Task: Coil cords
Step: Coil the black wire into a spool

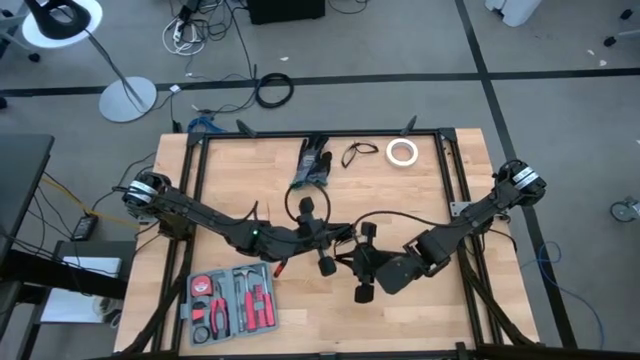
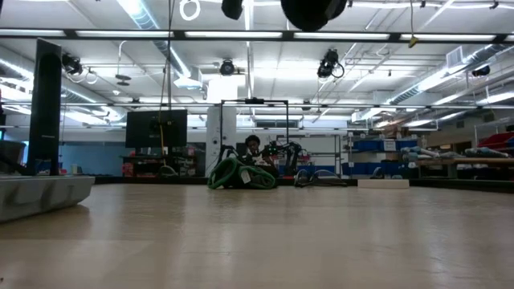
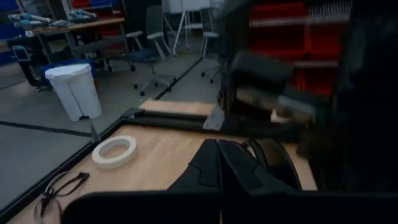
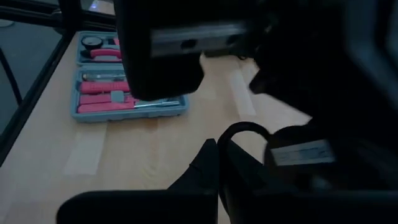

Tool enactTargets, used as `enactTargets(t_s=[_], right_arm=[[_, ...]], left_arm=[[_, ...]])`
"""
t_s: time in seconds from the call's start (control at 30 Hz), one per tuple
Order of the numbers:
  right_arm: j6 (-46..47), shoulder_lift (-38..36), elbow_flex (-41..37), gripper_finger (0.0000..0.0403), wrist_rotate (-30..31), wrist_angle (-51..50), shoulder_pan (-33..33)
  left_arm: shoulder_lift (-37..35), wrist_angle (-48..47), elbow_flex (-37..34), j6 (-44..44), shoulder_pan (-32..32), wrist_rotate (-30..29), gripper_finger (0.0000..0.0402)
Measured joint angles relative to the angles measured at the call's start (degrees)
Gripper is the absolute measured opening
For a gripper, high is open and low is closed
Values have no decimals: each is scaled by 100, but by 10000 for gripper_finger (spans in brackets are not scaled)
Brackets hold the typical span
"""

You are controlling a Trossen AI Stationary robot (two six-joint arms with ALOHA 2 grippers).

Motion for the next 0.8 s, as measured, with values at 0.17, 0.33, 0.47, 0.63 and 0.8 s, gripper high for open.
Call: enactTargets(t_s=[0.17, 0.33, 0.47, 0.63, 0.8], right_arm=[[-13, -24, 2, 1, 41, -60, -2], [-81, -174, 1, 1, 213, -62, -3], [-106, -328, 0, 1, 310, -141, 0], [160, -491, 0, 2, 326, -644, 22], [429, -581, 0, 2, 509, -1102, 141]], left_arm=[[-1, -575, 0, -128, 0, 29, 0], [-2, -812, 0, -235, -15, 168, 0], [-4, -908, 2, -306, -52, 175, 0], [-7, -959, 4, -306, -123, 172, 0], [-7, -1156, 9, -434, -153, 202, 0]])
